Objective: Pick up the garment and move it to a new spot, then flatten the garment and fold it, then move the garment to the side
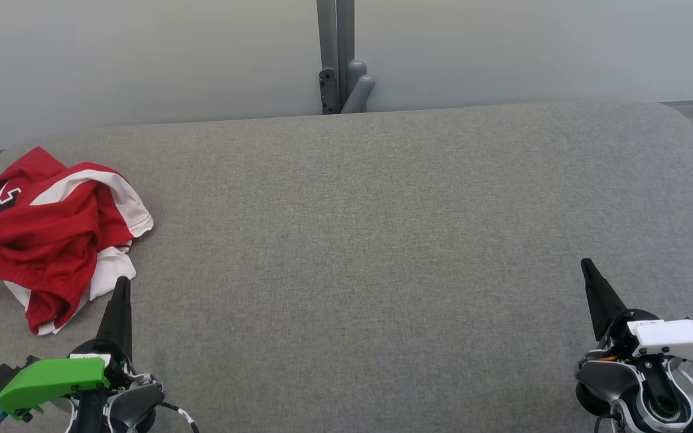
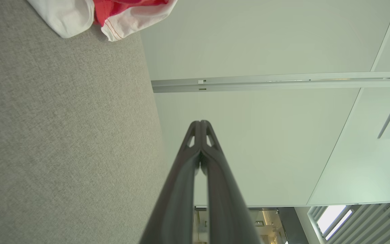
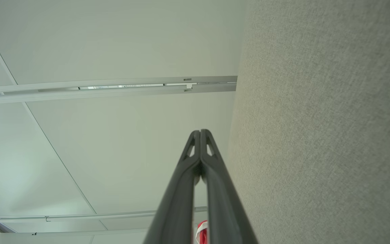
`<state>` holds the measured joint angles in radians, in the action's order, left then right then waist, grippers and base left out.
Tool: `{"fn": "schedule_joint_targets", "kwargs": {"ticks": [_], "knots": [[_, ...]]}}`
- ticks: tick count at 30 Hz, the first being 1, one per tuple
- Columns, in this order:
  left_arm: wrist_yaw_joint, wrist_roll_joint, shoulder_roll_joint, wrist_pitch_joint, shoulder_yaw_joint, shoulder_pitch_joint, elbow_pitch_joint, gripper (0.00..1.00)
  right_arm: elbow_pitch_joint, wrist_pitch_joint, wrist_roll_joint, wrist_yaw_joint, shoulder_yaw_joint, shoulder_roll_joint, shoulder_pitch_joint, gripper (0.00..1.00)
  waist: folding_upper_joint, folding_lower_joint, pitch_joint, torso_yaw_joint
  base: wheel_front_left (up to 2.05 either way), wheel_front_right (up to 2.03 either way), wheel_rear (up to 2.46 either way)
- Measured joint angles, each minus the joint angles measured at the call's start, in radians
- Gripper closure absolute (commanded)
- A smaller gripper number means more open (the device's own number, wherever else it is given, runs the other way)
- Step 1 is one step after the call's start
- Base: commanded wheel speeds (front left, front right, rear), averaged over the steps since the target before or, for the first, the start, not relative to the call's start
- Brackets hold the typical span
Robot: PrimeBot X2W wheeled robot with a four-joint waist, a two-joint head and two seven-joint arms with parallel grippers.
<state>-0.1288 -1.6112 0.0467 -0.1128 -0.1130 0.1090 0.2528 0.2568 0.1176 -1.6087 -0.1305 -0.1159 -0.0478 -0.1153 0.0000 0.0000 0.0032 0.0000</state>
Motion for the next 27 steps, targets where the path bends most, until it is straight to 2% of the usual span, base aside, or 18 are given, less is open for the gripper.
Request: {"fn": "schedule_joint_targets", "kwargs": {"ticks": [27], "knots": [[0.000, 0.000, 0.000, 0.000, 0.000, 0.000, 0.000, 1.00, 0.000, 0.000, 0.000, 0.000, 0.000, 0.000, 0.000, 1.00, 0.0000, 0.0000, 0.000, 0.000, 0.00, 0.00, 0.00]]}}
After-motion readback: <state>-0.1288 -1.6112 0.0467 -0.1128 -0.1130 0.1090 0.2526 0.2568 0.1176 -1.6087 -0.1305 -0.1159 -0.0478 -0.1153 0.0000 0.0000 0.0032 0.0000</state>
